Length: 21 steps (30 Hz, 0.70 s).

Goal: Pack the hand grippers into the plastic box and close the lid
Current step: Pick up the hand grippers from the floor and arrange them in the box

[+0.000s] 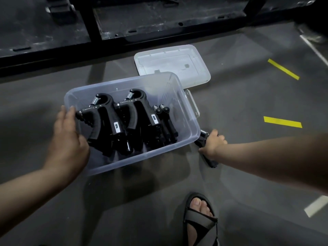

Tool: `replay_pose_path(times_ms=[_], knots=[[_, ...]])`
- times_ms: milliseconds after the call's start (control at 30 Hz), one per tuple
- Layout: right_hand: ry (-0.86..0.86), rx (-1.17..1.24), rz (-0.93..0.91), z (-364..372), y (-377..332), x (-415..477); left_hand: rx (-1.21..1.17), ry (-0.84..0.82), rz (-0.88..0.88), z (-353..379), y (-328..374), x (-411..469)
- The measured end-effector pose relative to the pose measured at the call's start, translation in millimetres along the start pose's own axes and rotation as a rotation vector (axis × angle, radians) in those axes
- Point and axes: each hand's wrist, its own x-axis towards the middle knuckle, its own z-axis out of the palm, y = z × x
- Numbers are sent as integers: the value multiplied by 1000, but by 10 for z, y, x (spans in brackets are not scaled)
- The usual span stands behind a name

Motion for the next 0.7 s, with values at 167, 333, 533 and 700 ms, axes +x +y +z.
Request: replay_pose_path(times_ms=[167, 333, 533, 700], knots=[[-126, 430, 96, -212, -9, -22, -21, -23, 3, 8, 32, -1], [-231, 834, 57, -697, -85, -166, -43, -7, 21, 49, 15, 8], [145, 1018, -198, -1431, -291, -279, -91, 11, 15, 68, -29, 31], [288, 987, -482, -1782, -311, -63, -83, 28, 26, 74, -49, 27]])
